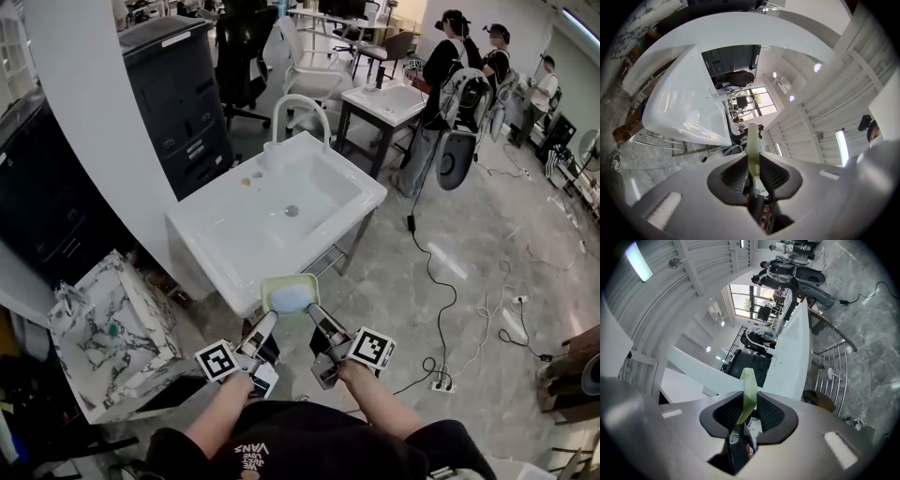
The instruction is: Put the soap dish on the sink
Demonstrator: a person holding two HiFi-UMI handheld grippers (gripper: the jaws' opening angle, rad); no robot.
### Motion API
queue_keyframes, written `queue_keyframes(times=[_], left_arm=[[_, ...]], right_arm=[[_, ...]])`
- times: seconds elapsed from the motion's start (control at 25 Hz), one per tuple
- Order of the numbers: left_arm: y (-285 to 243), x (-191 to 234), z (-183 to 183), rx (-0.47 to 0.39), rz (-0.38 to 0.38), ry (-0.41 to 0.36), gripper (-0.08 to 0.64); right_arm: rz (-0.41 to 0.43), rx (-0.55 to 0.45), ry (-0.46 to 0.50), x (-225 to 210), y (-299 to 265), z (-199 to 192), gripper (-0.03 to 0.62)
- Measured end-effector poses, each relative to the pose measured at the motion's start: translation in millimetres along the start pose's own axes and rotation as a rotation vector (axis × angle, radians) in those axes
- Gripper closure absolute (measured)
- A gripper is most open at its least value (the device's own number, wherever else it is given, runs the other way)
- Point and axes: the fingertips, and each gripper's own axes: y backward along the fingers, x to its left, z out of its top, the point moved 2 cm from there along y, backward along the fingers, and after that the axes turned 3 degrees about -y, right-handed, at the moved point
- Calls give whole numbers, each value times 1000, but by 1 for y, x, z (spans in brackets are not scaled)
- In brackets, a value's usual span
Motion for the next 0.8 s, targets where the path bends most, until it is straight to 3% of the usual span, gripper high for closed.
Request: queue_keyframes(times=[0.4,0.48,0.8], left_arm=[[-49,24,64,12,-32,-4,434],[-58,31,78,12,-33,-2,434],[-83,56,133,20,-39,17,434]], right_arm=[[-35,-14,22,-10,-68,39,512],[-4,-14,46,-8,-88,47,512],[1,-45,-11,-12,-151,60,512]])
